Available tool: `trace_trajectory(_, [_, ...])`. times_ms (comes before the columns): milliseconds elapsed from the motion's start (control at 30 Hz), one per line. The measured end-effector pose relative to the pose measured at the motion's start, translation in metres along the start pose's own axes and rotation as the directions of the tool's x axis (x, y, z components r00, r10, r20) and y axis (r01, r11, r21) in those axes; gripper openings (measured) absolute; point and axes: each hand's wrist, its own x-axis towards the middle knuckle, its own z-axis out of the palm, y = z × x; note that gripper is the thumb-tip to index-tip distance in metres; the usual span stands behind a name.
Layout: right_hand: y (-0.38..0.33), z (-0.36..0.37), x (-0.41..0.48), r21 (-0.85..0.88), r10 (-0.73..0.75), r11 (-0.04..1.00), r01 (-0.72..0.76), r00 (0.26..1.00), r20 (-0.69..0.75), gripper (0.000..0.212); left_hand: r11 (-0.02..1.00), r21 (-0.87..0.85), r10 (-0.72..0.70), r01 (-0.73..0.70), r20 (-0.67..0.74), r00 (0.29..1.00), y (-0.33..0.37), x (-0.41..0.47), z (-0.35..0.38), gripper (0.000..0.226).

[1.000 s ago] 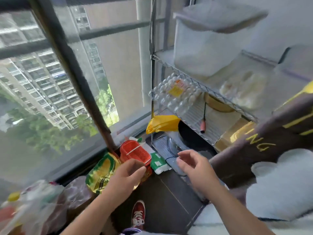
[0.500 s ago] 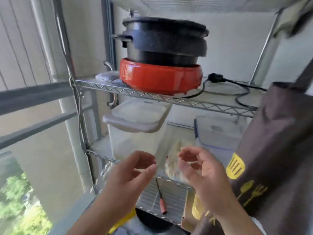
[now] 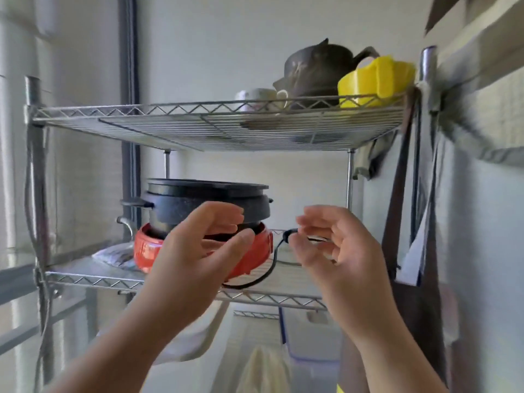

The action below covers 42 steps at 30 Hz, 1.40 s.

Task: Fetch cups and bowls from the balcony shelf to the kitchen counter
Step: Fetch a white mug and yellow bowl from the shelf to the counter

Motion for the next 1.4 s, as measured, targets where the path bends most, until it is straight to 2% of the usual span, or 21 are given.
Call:
trace_trajectory(167, [-0.028,-0.005,0.066,-0.113,-0.138,0.985,0.129,0.988,-0.075,0.038,0.991,0.083,0.113,-0.106,-0.078,0.991,0.024,0.069,-0.009,0.029])
trace_trajectory(333, [-0.049,-0.025,0.124,-0.342,-0.264,0.923,0.178,0.938,-0.224,0.035,0.959,0.217,0.213,-0.181,-0.130,0.968,0.040,0.130,-0.017,0.026])
trace_trajectory(467, [-0.058,-0.052,0.157,-0.533,-0.330,0.841,0.094,0.869,-0.368,0.033,0.931,0.311,0.242,-0.193,-0.127,0.962,0.053,0.173,-0.018,0.020])
trace_trajectory(533, [-0.059,-0.065,0.171,-0.630,-0.355,0.776,0.029,0.846,-0.398,0.034,0.904,0.386,0.231,-0.183,-0.081,0.970,0.060,0.192,-0.014,0.019])
trace_trajectory(633, [-0.058,-0.076,0.187,-0.729,-0.319,0.679,-0.082,0.862,-0.394,0.039,0.828,0.534,0.188,-0.173,0.025,0.982,0.069,0.218,-0.005,0.028])
trace_trajectory(767, [-0.060,-0.076,0.204,-0.778,-0.217,0.611,-0.146,0.914,-0.342,0.045,0.725,0.681,0.000,-0.107,0.155,0.988,0.085,0.238,0.003,0.041])
trace_trajectory(867, [-0.061,-0.074,0.215,-0.814,-0.129,0.563,-0.145,0.957,-0.259,0.043,0.649,0.754,-0.102,-0.099,0.214,0.971,0.092,0.244,0.007,0.034])
trace_trajectory(1000, [-0.064,-0.075,0.228,-0.844,-0.074,0.516,-0.145,0.975,-0.212,0.033,0.586,0.807,-0.197,-0.077,0.234,0.952,0.089,0.252,0.008,0.027])
trace_trajectory(1100, [-0.062,-0.075,0.238,-0.873,-0.052,0.465,-0.145,0.980,-0.191,0.032,0.602,0.793,-0.173,-0.094,0.244,0.954,0.086,0.256,0.009,0.030])
trace_trajectory(1233, [-0.053,-0.072,0.244,-0.913,-0.111,0.387,-0.128,0.977,-0.184,0.029,0.673,0.735,-0.125,-0.080,0.220,0.968,0.077,0.261,0.011,0.028])
trace_trajectory(1400, [-0.044,-0.071,0.252,-0.912,-0.162,0.398,-0.098,0.971,-0.176,0.031,0.741,0.670,-0.124,-0.044,0.200,0.972,0.068,0.267,0.009,0.020])
